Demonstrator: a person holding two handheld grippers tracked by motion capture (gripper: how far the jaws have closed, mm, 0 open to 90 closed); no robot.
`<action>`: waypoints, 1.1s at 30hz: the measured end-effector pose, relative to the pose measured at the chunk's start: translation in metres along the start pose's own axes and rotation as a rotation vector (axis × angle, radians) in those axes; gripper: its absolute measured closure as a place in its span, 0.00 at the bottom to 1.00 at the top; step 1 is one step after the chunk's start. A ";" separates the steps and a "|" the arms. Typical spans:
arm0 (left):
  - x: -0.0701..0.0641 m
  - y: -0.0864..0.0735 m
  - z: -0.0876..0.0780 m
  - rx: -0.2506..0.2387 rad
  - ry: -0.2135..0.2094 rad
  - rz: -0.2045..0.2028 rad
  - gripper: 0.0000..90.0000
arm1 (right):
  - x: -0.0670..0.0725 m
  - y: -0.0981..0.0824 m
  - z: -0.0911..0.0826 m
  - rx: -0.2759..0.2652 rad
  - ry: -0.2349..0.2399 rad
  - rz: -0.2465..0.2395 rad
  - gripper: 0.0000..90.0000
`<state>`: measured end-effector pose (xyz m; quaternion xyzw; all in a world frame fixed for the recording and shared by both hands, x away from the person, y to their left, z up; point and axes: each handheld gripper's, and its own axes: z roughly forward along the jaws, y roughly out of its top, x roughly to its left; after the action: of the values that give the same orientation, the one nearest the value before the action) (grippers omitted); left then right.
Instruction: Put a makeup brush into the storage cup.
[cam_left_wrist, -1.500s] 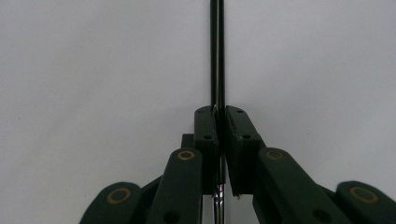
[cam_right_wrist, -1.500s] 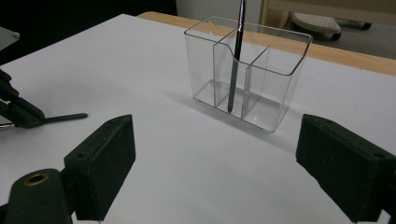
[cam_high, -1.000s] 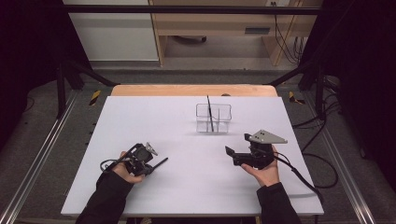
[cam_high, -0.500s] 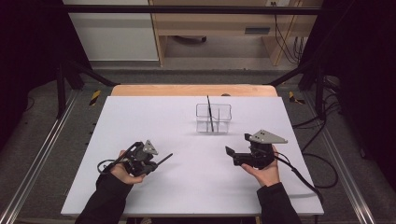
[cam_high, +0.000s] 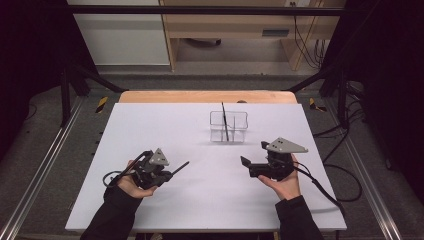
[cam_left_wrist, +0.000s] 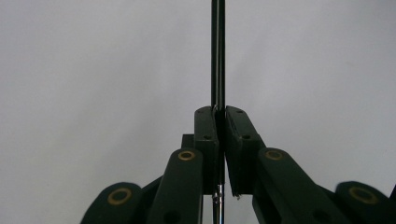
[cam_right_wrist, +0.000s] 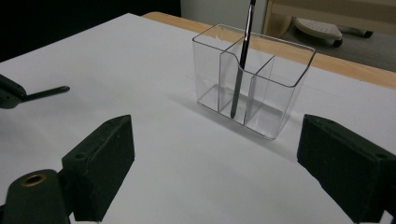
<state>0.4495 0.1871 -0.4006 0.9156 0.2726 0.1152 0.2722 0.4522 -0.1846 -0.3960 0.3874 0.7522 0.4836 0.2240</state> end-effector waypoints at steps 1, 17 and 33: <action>0.000 0.001 -0.001 -0.009 -0.004 0.004 0.93 | 0.001 0.001 0.000 0.005 -0.004 -0.006 0.13; -0.007 0.023 -0.009 -0.062 -0.034 0.074 0.93 | 0.016 0.026 -0.002 0.059 -0.032 -0.132 0.13; -0.018 0.053 -0.010 -0.091 -0.065 0.154 0.93 | 0.033 0.043 -0.005 0.139 -0.039 -0.286 0.14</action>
<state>0.4539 0.1440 -0.3639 0.9239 0.1868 0.1184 0.3123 0.4447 -0.1511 -0.3536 0.3004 0.8269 0.3858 0.2778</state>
